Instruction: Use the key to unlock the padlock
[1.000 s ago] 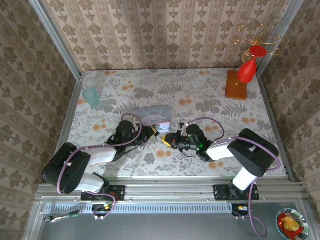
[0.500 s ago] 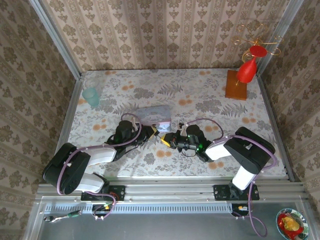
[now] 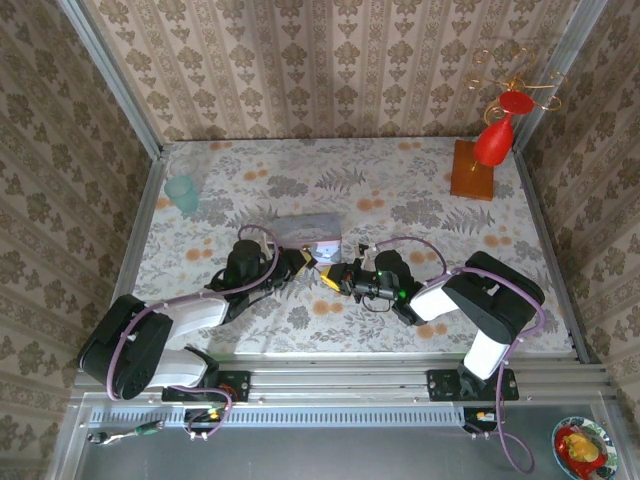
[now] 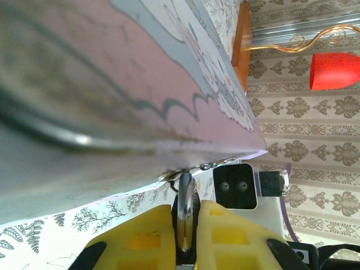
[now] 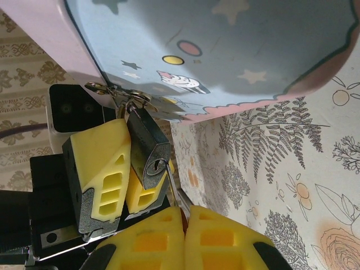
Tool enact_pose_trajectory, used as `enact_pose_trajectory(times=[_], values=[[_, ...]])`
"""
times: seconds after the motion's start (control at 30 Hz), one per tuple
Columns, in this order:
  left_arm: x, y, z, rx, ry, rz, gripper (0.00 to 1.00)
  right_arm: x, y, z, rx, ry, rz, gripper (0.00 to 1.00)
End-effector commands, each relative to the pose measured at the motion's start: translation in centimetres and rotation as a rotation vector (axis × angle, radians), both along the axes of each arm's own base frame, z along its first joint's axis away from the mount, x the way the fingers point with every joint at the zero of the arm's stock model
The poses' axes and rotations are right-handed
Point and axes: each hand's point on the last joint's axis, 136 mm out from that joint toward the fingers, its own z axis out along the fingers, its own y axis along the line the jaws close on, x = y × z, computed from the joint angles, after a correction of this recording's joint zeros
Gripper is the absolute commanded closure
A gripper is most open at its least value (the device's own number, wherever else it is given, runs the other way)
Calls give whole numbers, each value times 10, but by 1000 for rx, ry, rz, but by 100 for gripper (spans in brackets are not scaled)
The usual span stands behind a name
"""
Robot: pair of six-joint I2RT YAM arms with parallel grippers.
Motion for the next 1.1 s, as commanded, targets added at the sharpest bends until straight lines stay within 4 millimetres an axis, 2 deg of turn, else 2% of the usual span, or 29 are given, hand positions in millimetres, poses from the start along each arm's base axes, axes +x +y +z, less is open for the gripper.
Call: enact_pose_trajectory(times=[0.0,0.43,0.77,1.07], values=[[-3,-8,23,-51,-54,-58,100,0,-1,14,34,-50,6,100],[-3,-8,23,-59,-45,-57,100,-3,-4,14,40,-72,5,100],[-1,-8,33,-79,-59,-57,100,-9,-8,8,25,-66,3,100],[-2,-7,30,-69,-50,-53,100,-9,-8,17,38,-101,0,100]])
